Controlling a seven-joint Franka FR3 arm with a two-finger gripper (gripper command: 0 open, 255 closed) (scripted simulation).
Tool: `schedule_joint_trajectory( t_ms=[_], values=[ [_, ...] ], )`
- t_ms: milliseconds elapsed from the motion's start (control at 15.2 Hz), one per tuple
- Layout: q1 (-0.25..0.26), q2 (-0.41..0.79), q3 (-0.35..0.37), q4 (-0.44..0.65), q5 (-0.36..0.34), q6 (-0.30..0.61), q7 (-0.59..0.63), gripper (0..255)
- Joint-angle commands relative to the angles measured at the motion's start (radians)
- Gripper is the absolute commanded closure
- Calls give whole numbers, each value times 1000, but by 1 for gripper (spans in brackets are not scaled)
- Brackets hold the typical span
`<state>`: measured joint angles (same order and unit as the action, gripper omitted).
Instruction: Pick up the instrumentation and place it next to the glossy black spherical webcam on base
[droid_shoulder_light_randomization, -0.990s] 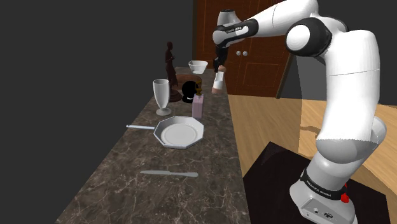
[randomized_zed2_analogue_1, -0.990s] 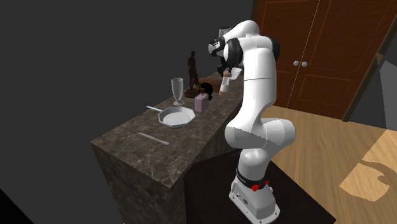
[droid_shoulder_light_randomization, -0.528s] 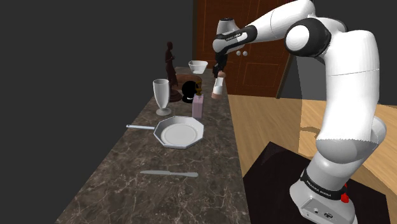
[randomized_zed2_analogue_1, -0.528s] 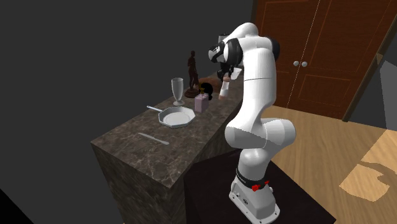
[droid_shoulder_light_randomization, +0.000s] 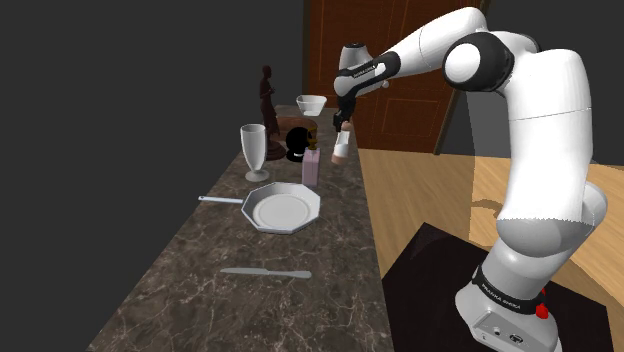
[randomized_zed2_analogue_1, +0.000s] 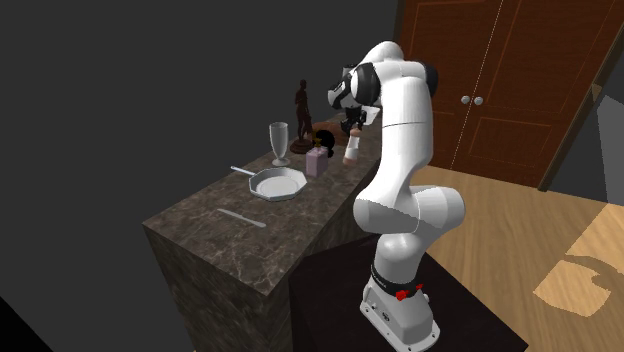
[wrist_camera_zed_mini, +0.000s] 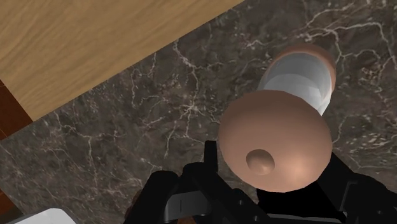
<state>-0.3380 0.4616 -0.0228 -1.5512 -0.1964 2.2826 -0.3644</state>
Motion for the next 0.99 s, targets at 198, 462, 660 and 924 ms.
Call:
schedule_joint_trajectory(
  t_ms=[198, 462, 660, 924],
  values=[
    [0, 8, -1, -7, -2, 15, 3, 255],
    [0, 8, -1, -7, -2, 15, 3, 255],
    [0, 8, -1, -7, -2, 15, 3, 0],
    [3, -14, 1, -8, -1, -6, 2, 0]
  ],
)
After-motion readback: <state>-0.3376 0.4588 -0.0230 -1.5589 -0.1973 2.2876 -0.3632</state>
